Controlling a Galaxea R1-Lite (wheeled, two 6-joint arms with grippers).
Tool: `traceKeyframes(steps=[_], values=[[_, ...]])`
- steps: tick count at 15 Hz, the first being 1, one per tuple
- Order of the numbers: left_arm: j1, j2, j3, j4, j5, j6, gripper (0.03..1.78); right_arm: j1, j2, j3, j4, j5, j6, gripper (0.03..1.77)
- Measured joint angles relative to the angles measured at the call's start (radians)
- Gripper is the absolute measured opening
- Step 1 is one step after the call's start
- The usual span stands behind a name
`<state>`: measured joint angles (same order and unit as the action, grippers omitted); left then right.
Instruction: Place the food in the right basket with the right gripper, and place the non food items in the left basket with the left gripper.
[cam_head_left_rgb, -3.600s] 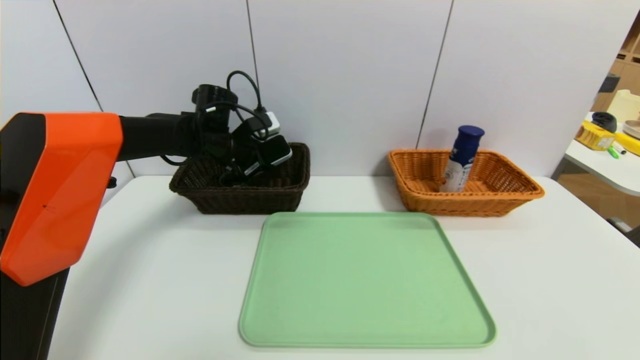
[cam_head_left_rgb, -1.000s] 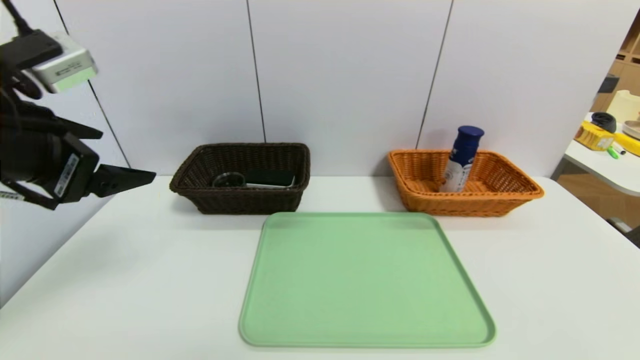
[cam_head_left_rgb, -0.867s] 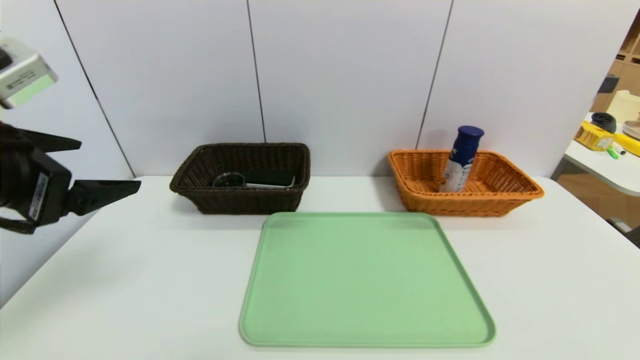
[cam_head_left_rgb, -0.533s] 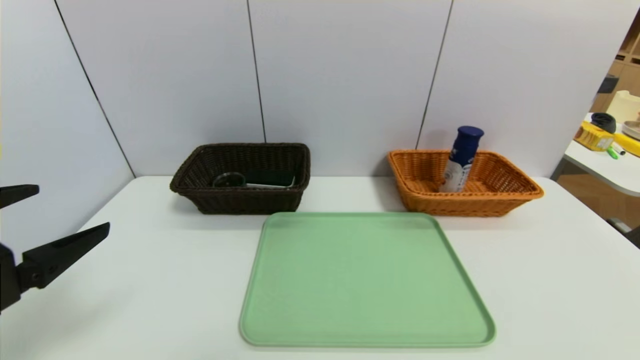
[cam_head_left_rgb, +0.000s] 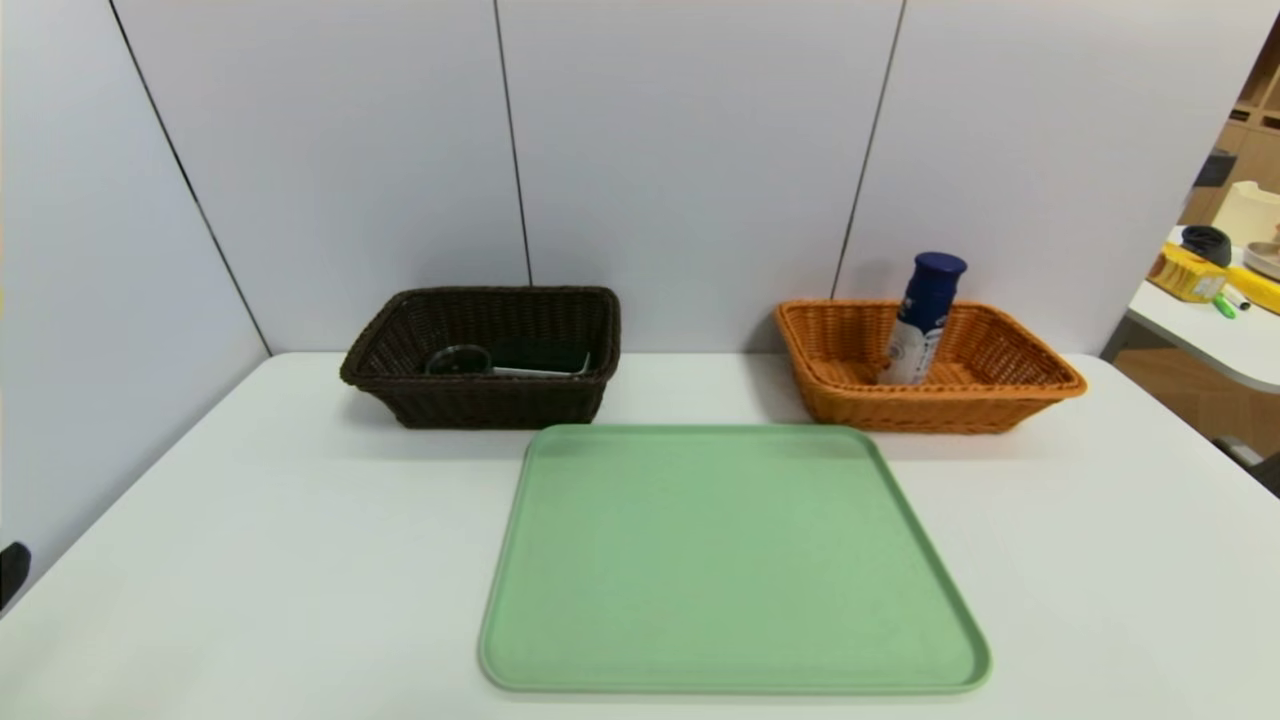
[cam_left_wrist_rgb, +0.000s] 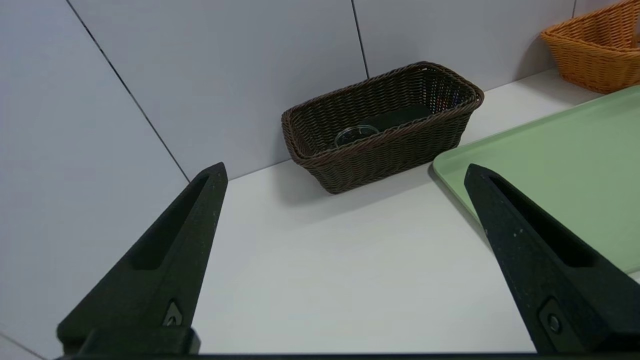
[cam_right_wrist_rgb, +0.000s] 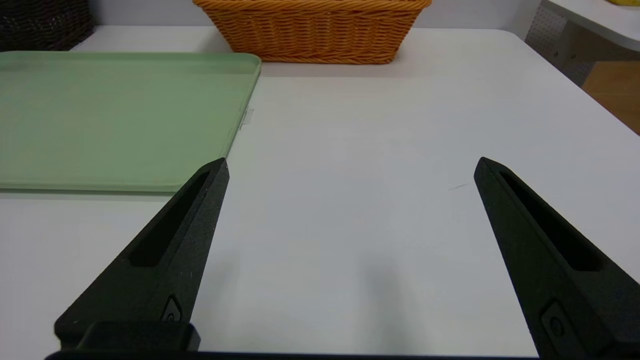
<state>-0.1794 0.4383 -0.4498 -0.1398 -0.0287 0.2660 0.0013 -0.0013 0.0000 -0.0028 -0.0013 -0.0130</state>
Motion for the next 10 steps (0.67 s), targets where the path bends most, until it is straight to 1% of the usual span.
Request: traceKeyframes(steps=[2, 4, 8, 10], values=[[0.004, -0.087, 0.08, 0.001, -0.001, -0.003, 1.69, 0.0, 0.0, 0.0, 0.0, 0.0, 0.0, 1.69], [0.016, -0.127, 0.117, 0.005, -0.007, -0.001, 1.69, 0.0, 0.0, 0.0, 0.0, 0.0, 0.0, 1.69], [0.093, -0.155, 0.149, 0.007, -0.011, -0.004, 1.69, 0.0, 0.0, 0.0, 0.0, 0.0, 0.0, 1.69], [0.145, -0.171, 0.162, 0.014, -0.029, -0.006, 1.69, 0.0, 0.0, 0.0, 0.0, 0.0, 0.0, 1.69]])
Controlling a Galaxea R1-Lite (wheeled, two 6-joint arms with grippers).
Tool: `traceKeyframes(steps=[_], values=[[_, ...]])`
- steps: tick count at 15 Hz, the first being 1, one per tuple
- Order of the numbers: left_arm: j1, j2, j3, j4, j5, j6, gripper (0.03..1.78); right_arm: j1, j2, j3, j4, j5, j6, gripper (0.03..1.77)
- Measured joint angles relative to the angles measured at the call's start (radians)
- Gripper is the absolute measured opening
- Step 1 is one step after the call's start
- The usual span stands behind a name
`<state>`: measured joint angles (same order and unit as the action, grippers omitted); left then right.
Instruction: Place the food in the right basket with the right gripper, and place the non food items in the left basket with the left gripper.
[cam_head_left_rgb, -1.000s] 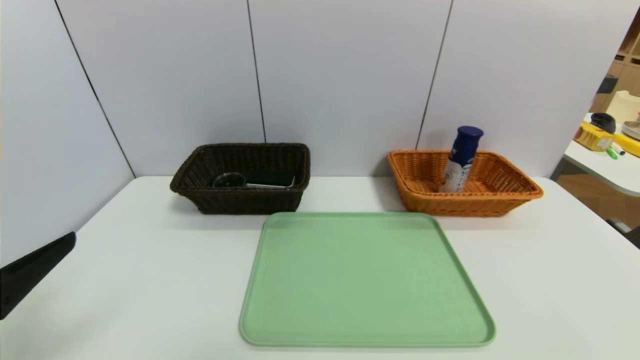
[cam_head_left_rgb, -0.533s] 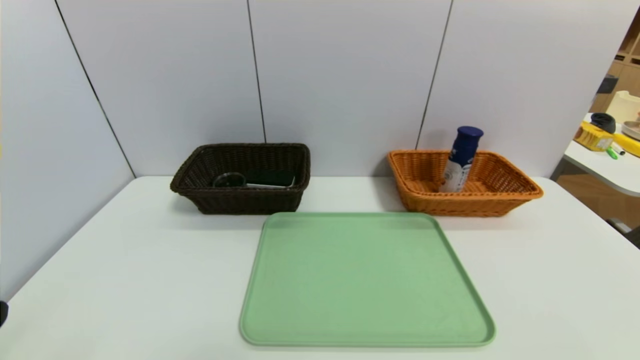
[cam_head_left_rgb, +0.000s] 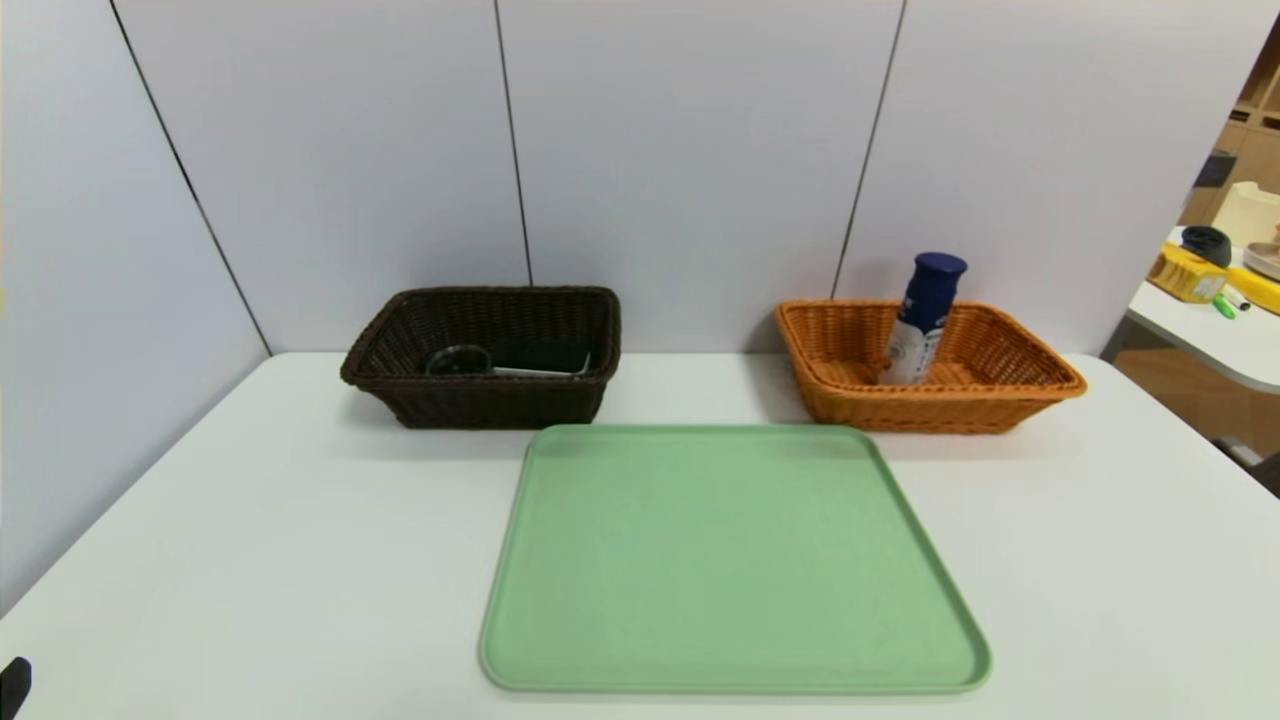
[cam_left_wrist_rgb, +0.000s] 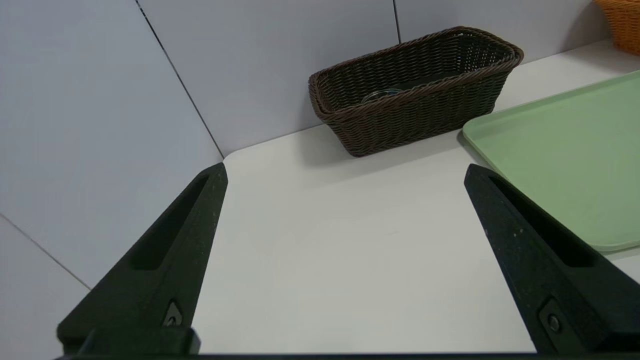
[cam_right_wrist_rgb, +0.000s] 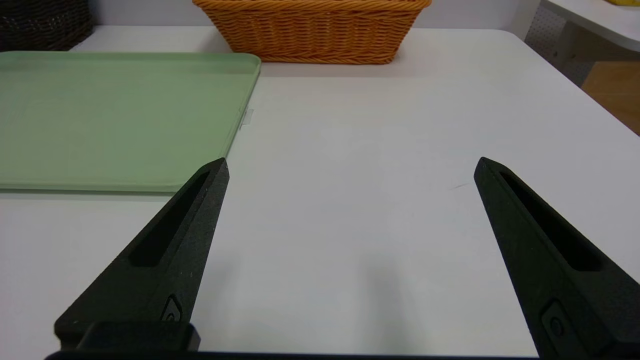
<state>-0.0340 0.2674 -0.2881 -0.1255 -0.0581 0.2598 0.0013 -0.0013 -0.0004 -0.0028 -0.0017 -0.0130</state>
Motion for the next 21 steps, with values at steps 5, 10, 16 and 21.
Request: traceKeyframes(steps=[5, 10, 16, 21], values=[[0.049, -0.144, 0.165, 0.035, -0.003, -0.048, 1.69, 0.0, 0.0, 0.0, 0.0, 0.0, 0.0, 1.69], [0.049, -0.252, 0.282, 0.081, 0.003, -0.105, 1.69, 0.0, 0.0, 0.0, 0.0, 0.0, 0.0, 1.69], [0.049, -0.267, 0.288, 0.134, 0.042, -0.221, 1.69, 0.0, 0.0, 0.0, 0.0, 0.0, 0.0, 1.69], [0.049, -0.268, 0.288, 0.128, 0.059, -0.254, 1.69, 0.0, 0.0, 0.0, 0.0, 0.0, 0.0, 1.7]])
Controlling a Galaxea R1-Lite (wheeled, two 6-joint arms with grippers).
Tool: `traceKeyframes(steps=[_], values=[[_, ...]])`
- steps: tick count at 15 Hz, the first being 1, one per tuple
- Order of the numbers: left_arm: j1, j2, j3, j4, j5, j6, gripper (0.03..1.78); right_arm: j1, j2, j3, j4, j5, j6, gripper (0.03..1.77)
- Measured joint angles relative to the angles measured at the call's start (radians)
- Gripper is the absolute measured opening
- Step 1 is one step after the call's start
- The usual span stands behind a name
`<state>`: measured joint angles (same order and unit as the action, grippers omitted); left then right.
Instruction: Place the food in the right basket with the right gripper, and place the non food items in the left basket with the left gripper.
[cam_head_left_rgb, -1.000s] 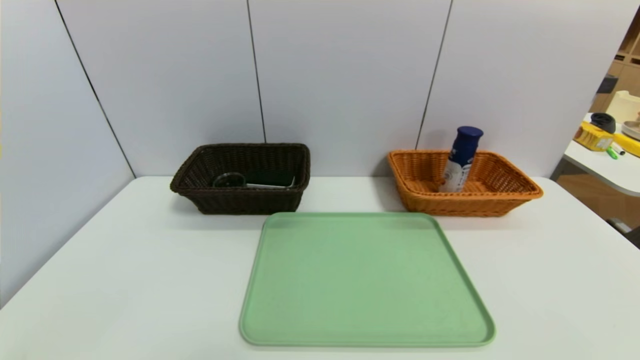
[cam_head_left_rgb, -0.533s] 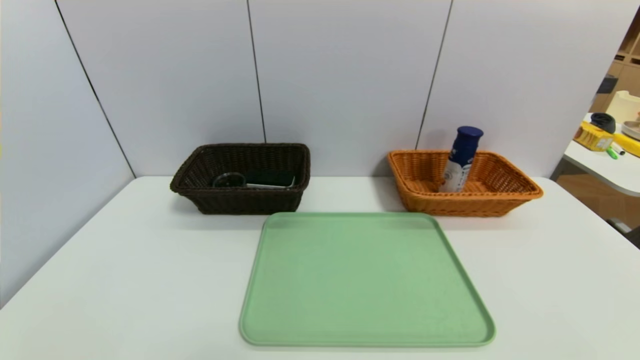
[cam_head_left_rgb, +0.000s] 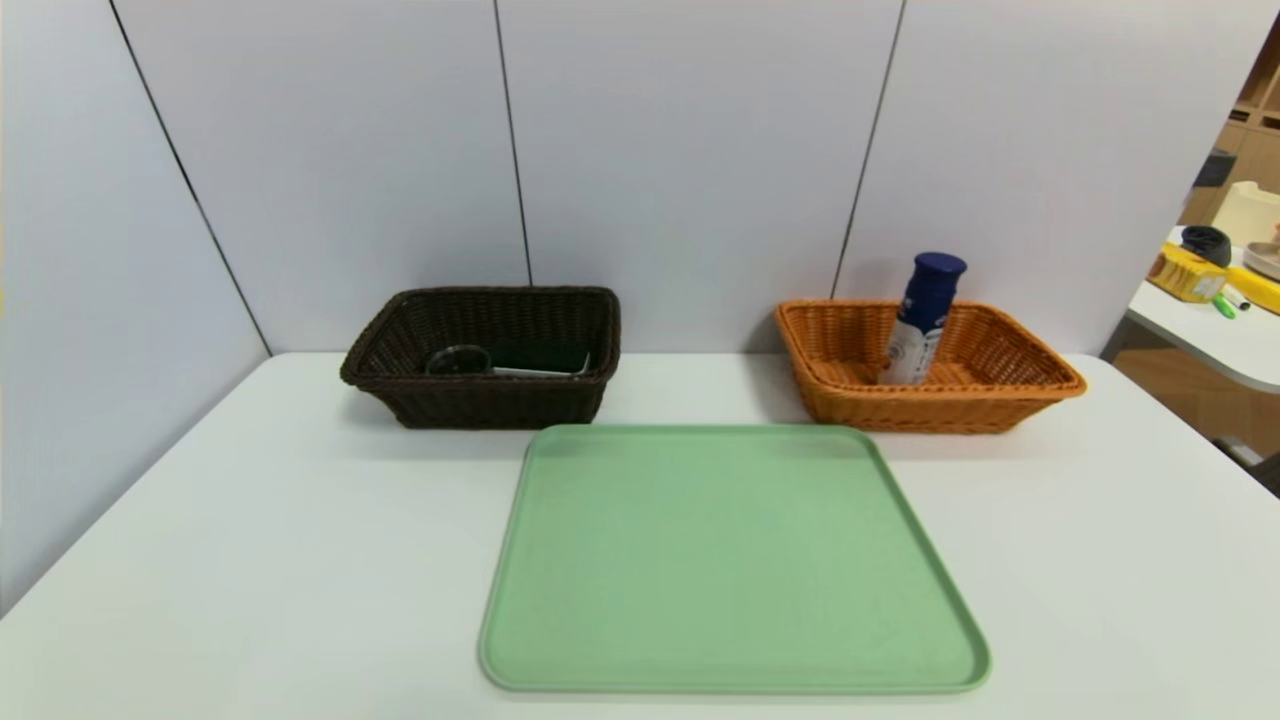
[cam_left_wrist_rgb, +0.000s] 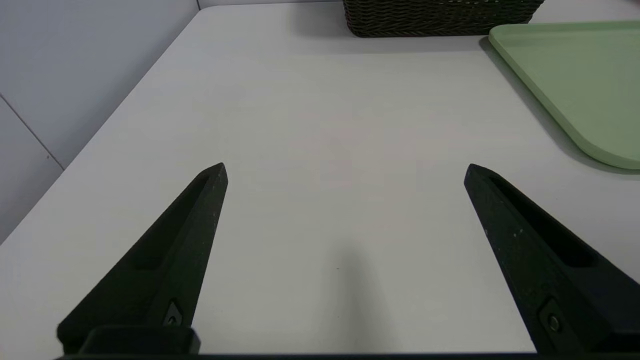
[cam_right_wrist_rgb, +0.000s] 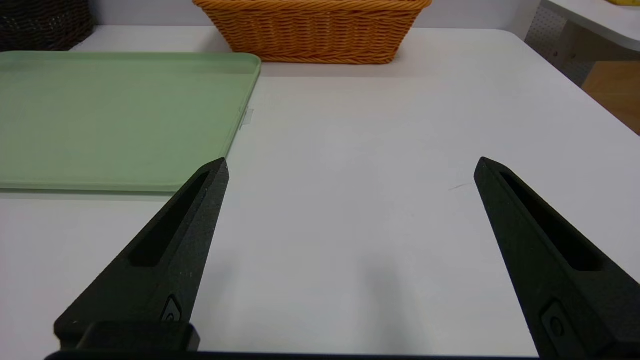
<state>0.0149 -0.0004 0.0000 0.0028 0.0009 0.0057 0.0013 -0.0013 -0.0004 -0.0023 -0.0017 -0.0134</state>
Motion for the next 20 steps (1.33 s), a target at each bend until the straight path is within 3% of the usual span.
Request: traceKeyframes(steps=[20], values=[[0.0, 0.0, 0.0, 0.0, 0.0, 0.0, 1.69, 0.0, 0.0, 0.0, -0.001, 0.001, -0.009, 1.7]])
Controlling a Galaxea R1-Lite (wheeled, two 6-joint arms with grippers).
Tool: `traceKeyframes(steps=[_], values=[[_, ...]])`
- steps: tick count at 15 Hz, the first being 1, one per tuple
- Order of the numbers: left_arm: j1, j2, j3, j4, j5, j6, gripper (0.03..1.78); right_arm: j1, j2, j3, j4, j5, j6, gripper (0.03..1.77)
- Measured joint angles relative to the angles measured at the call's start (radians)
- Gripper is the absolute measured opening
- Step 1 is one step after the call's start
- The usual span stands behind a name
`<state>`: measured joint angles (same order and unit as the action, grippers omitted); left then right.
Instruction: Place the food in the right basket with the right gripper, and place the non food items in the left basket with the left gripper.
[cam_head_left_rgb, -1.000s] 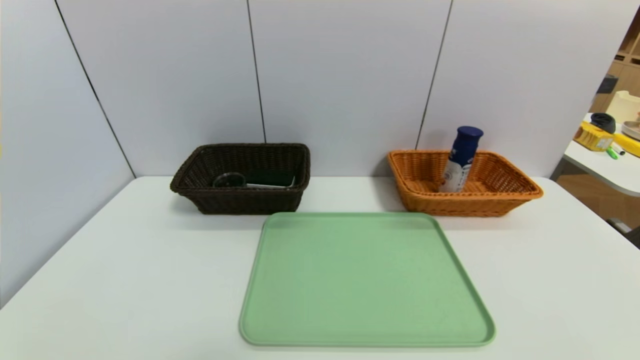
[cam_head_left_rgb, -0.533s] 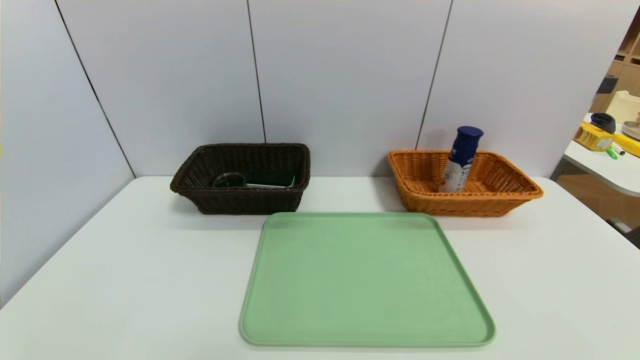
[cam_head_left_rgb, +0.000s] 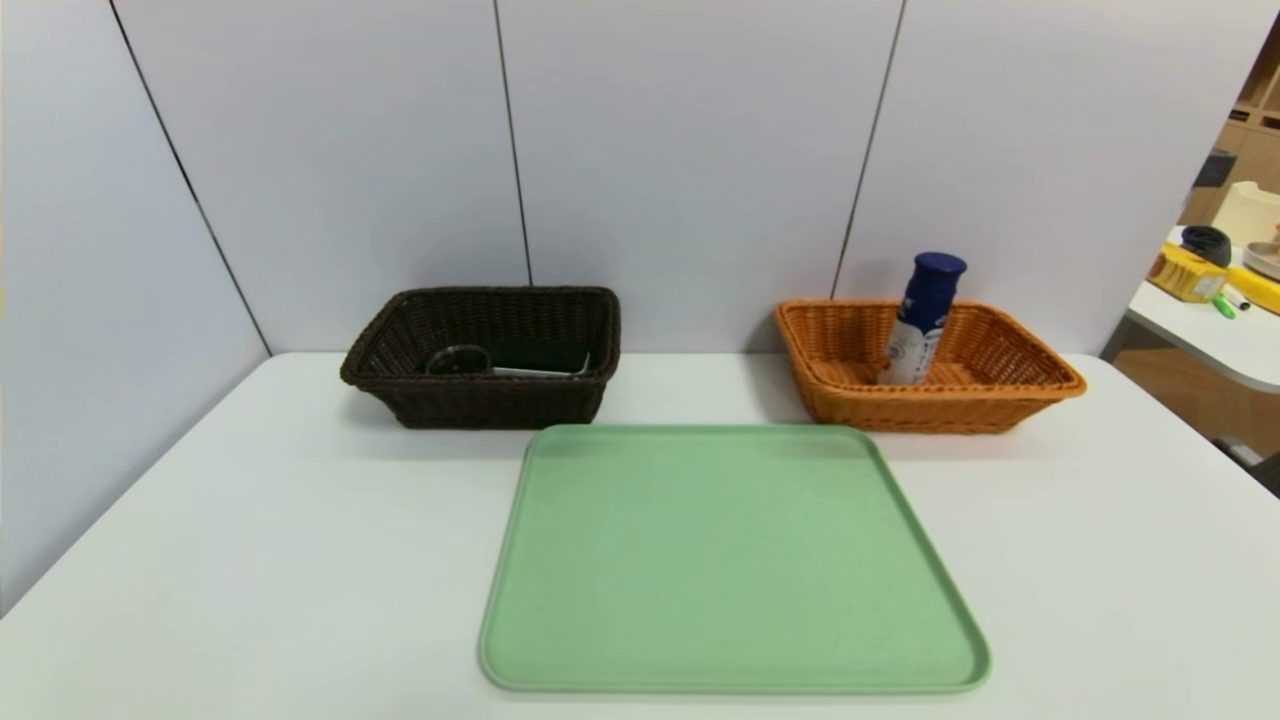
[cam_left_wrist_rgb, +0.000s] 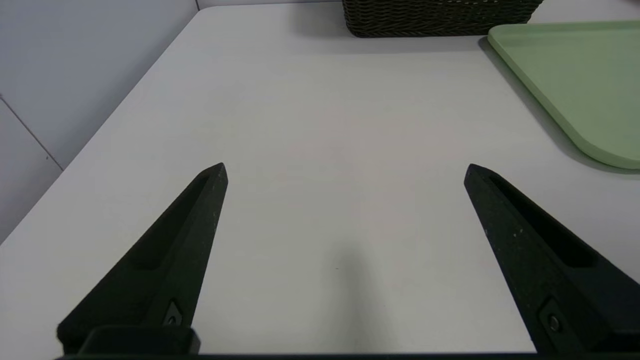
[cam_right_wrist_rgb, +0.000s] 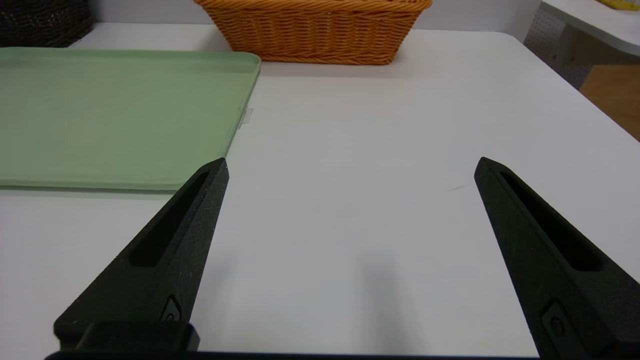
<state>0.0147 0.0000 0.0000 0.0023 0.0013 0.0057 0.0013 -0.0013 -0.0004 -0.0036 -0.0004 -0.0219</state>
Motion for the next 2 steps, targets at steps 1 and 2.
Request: traceKeyframes(steps=[1, 2], values=[[0.0, 0.0, 0.0, 0.0, 0.0, 0.0, 1.69, 0.0, 0.0, 0.0, 0.0, 0.0, 0.01, 1.7], [0.0, 0.0, 0.0, 0.0, 0.0, 0.0, 1.69, 0.0, 0.0, 0.0, 0.0, -0.001, 0.014, 1.7]])
